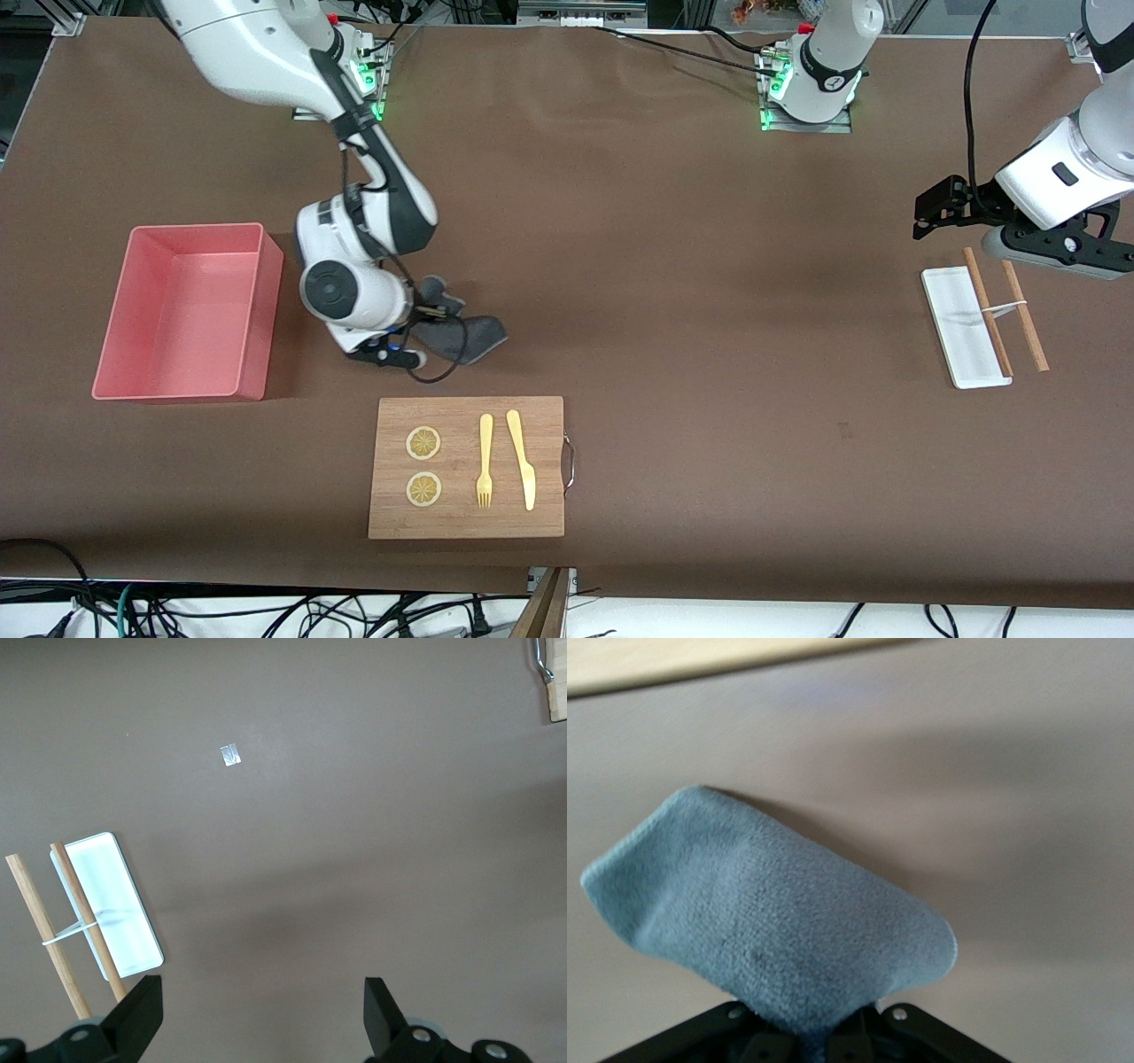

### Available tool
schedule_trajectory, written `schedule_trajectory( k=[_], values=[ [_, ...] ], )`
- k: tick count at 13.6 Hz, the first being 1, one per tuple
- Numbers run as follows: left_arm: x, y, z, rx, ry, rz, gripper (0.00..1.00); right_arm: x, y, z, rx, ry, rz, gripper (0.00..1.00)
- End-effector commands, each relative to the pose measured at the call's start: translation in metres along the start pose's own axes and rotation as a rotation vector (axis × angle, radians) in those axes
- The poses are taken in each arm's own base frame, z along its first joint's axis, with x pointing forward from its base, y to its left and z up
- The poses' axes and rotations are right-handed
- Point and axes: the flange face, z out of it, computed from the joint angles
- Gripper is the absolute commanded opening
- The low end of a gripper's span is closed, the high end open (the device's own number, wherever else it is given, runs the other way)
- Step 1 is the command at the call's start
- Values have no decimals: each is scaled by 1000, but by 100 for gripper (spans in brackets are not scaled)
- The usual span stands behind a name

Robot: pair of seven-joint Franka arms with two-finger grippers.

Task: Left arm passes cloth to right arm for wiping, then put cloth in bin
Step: 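Carry the cloth with the right gripper over the pink bin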

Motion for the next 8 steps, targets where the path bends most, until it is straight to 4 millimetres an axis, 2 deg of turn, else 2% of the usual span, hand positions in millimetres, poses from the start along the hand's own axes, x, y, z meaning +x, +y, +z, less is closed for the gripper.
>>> schedule_trajectory(
  k=[1,5,6,8],
  values=[
    [0,0,-3,-10,0,-2,100,18,60,-4,36,-16,-113,0],
    [0,1,-3,-10,-2,-1,100,38,154,-13,61,-19,-239,0],
    [0,1,-3,-10,-2,-1,100,41,172,-13,68,-16,-261,0],
    [0,1,-3,-10,-2,-1,100,43,190,-23,57,-13,-273,0]
  ],
)
